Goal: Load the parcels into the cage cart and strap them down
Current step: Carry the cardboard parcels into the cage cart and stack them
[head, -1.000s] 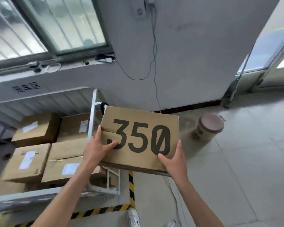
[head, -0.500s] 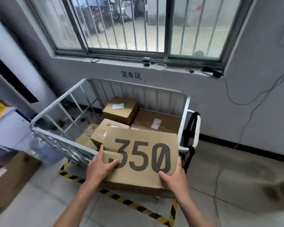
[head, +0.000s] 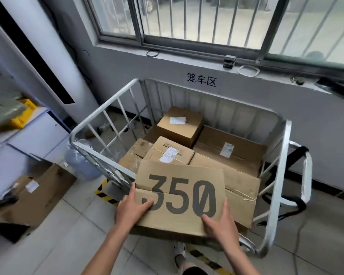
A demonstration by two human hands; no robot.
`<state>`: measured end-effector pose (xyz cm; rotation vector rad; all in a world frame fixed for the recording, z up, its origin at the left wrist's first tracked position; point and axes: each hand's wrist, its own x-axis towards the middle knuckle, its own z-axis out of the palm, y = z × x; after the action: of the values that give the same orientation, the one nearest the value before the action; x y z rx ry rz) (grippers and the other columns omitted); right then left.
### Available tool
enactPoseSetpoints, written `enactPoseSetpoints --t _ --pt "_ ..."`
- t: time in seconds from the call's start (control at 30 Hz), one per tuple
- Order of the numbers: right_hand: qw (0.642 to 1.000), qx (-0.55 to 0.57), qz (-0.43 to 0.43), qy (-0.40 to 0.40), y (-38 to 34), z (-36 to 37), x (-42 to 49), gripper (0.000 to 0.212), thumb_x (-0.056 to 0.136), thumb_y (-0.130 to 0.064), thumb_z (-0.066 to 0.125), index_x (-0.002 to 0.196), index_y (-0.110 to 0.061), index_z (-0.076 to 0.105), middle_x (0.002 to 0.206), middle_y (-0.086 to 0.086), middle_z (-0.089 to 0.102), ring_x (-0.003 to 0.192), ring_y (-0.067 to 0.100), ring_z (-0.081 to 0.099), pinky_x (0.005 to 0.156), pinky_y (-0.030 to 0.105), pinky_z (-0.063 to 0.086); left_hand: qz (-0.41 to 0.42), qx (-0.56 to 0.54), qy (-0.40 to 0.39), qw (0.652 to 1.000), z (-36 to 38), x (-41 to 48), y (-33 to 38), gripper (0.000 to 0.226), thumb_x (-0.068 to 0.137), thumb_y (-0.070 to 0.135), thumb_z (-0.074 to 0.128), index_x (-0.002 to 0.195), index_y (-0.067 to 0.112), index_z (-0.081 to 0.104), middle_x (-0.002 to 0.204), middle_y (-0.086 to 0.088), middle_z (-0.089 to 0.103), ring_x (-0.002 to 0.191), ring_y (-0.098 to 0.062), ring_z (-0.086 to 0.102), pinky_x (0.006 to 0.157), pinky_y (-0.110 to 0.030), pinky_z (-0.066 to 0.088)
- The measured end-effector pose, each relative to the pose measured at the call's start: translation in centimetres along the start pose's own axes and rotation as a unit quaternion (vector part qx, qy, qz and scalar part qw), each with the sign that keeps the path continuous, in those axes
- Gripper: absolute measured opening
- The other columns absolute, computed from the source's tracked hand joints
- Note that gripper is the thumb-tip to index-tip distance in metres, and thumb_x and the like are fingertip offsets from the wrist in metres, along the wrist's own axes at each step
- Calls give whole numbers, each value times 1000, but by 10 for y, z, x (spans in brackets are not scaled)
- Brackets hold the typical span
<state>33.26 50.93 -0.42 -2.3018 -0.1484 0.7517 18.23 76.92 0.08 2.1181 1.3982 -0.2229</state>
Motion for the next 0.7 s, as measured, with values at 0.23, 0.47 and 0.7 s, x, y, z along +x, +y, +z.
enactPoseSetpoints --t 0.23,0.47,0.7 --pt "999 -22 -26 21 -87 51 72 107 81 -58 70 159 -34 0 163 -5 26 145 22 34 103 44 46 -18 -50 0 999 -43 91 -5 107 80 71 61 157 40 -6 154 -8 34 129 -34 50 94 -45 47" --pt "999 -44 1 0 -164 90 128 104 83 -67 62 160 -30 3 158 -3 35 139 21 43 102 43 47 -19 -21 26 999 -93 176 -1 105 79 74 60 159 34 5 155 -3 41 131 -32 49 93 -44 47" --pt "996 -57 61 32 -199 122 165 102 84 -69 57 159 -30 -1 161 -7 29 140 20 42 101 41 49 17 21 0 1000 -116 260 15 104 74 83 56 157 37 14 146 4 52 125 -28 55 87 -41 50"
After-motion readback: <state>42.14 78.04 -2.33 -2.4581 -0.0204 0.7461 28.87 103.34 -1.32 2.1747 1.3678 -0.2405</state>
